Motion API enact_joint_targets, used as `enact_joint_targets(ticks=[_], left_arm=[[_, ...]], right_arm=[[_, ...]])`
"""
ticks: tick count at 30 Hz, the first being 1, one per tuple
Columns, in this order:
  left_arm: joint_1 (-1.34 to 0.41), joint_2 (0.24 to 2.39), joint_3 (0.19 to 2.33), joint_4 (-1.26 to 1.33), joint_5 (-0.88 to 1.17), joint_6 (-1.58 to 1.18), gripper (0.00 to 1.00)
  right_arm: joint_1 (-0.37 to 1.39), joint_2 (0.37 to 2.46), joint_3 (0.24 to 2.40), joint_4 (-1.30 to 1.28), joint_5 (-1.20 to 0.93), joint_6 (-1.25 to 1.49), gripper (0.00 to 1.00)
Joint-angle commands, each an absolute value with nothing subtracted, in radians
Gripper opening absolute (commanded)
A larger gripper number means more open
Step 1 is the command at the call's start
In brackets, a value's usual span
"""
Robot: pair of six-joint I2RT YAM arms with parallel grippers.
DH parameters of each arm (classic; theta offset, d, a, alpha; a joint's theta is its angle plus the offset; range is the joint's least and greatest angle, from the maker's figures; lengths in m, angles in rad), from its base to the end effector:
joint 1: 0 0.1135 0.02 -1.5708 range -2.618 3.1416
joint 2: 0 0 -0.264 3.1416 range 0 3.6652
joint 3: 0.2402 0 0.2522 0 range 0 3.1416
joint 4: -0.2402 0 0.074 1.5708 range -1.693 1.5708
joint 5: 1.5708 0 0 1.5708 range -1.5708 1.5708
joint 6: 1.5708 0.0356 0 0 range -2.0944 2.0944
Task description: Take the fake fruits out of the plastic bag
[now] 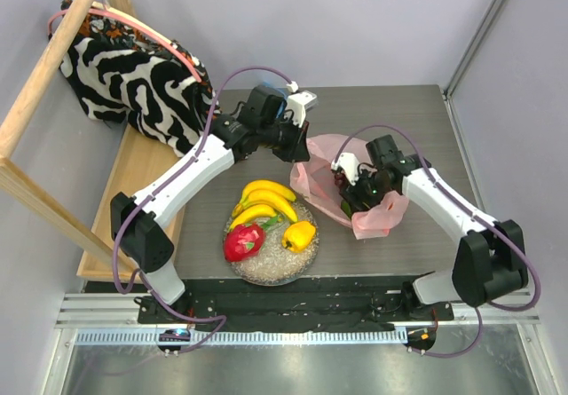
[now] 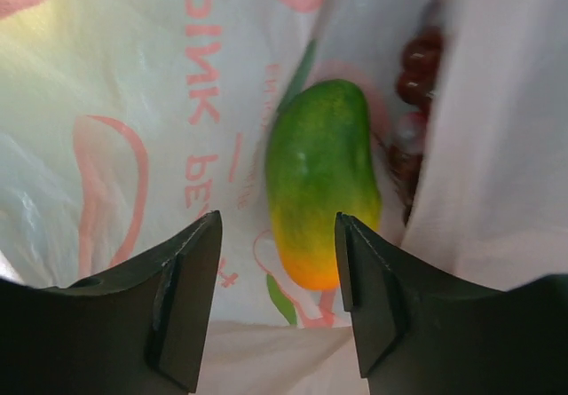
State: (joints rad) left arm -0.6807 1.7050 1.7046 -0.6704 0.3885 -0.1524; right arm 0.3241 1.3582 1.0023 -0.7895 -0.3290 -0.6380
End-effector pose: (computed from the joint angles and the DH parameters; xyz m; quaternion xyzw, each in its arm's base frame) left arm 0.2900 -0.2522 0.3685 0.3117 0.8309 -0.3316 0.3200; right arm 0.2421 0.0935 0.2443 -0.4768 0.8388 0.1255 0.2307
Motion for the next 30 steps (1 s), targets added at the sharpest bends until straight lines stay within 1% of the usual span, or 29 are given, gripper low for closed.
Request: enact_joint_targets(ticks=[1, 8, 13, 17, 20, 21, 23, 25, 26, 27, 29, 30], left_arm=[[-0.686, 1.697, 1.718, -0.655, 0.391, -0.141, 0.0], [-0.686, 1.686, 1.71, -0.655, 0.377, -0.129, 0.0], [-0.686, 1.687, 1.707, -0.655, 0.382, -0.129, 0.0], [-0.686, 1.692, 1.709, -0.65, 0.385, -0.13, 0.0], [-0.686, 1.701, 1.718, -0.646, 0.394, -0.137, 0.0], [-0.686, 1.703, 1.72, -0.647, 0.394, -0.138, 0.0], [-0.686, 1.709, 1.735, -0.647, 0.393, -0.141, 0.0], [-0.686, 1.721, 1.746, -0.647, 0.39, -0.143, 0.0], [-0.686, 1.724, 1.75, -0.647, 0.39, -0.146, 0.0], [-0.686, 1.732, 1.761, -0.646, 0.39, -0.147, 0.0], [-0.686, 1.753, 1.779, -0.646, 0.388, -0.149, 0.0], [-0.684, 1.761, 1.799, -0.647, 0.385, -0.153, 0.0]], right_arm=[[0.357, 1.416, 1.022, -0.816, -0.379, -0.753, 0.63], [0.433, 1.448, 0.919, -0.655, -0.169, -0.753, 0.66], [0.475, 1.442, 0.821, -0.467, 0.05, -0.703, 0.65], [0.477, 1.447, 0.781, -0.417, 0.115, -0.718, 0.62], [0.476, 1.425, 0.772, -0.431, 0.107, -0.726, 0.46], [0.476, 1.413, 0.797, -0.455, 0.103, -0.715, 0.36], [0.474, 1.37, 0.842, -0.494, 0.092, -0.684, 0.29], [0.457, 1.339, 0.935, -0.578, 0.043, -0.669, 0.23], [0.446, 1.321, 0.972, -0.616, 0.014, -0.66, 0.22], [0.44, 1.284, 1.033, -0.668, -0.083, -0.655, 0.21], [0.431, 1.237, 1.08, -0.707, -0.145, -0.649, 0.2], [0.431, 1.198, 1.118, -0.759, -0.219, -0.66, 0.19]])
